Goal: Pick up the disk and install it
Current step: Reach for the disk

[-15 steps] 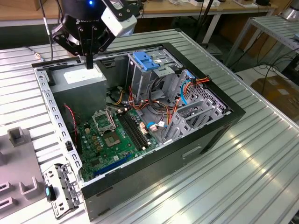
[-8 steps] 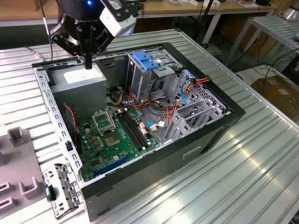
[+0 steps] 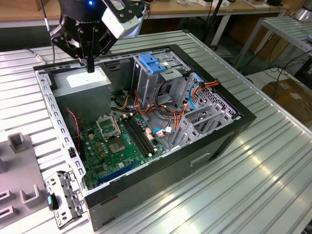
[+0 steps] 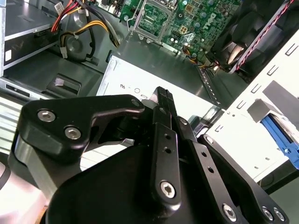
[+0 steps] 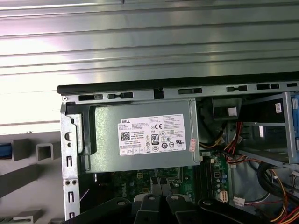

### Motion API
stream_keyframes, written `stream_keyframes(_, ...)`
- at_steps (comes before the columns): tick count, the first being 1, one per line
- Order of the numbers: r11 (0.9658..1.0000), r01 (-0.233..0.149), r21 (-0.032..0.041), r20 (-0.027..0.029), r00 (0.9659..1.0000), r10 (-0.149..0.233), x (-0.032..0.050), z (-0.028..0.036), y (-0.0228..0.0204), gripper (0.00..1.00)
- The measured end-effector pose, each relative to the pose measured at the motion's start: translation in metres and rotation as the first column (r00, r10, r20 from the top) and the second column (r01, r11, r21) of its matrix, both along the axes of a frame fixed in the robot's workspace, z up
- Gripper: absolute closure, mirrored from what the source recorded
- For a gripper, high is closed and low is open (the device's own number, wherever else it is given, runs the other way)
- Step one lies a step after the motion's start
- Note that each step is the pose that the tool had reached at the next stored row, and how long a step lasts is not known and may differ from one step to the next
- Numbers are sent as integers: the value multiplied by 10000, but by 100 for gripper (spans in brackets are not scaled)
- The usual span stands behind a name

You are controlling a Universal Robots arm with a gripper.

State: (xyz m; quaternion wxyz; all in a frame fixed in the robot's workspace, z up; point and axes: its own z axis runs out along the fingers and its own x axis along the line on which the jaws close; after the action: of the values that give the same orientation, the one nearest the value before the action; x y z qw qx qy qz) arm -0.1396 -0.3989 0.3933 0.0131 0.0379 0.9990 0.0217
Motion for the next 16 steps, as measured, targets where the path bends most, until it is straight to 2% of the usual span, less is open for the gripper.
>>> stream_keyframes(11, 10000, 0, 0, 0, 10000, 0, -62, 0, 0, 89)
stream_keyframes(16, 10000, 1, 0, 0, 10000, -1, -124, 0, 0, 89)
